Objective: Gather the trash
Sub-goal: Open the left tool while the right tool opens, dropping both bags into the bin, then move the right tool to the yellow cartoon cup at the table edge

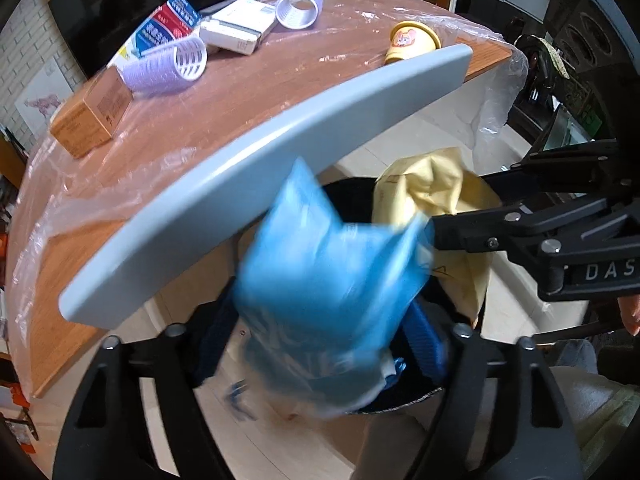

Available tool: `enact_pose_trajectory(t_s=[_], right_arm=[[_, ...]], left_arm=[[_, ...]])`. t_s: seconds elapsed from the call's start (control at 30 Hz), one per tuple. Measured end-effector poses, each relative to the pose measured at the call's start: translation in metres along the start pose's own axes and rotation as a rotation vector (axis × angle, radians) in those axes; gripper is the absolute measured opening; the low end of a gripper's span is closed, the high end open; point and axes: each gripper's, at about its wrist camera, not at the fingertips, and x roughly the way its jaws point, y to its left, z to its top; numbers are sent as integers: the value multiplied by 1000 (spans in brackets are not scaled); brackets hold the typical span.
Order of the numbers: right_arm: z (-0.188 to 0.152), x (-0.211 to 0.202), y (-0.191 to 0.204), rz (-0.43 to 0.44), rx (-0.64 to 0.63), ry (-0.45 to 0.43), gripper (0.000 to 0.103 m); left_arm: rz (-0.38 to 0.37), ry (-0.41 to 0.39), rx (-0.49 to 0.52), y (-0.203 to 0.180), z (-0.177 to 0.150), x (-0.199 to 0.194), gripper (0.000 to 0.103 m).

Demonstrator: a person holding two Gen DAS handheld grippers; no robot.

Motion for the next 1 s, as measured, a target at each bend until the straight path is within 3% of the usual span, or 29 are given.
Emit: enact_pose_trajectory(t_s=[0.13, 0.27, 0.7, 0.83, 0.93, 1.0], right_arm=[[-2, -4, -2, -6, 9, -13, 61], [-5, -11, -5, -12, 22, -26, 64], [-5, -65, 12, -59, -31, -123, 77], [3, -90, 24, -92, -75, -202, 90], [16, -108, 36, -150, -141, -284, 96], [27, -113, 40, -191, -180, -318, 98]], left_arm=[[-20, -18, -7, 1, 3, -2, 87], [-54, -25, -31, 6, 2, -4, 87], [-12, -83, -41, 11, 5, -41, 87], [-2, -147, -41, 13, 10, -68, 87], [14, -225, -60, 21, 17, -91, 99], [39, -258, -83, 30, 26, -99, 99]])
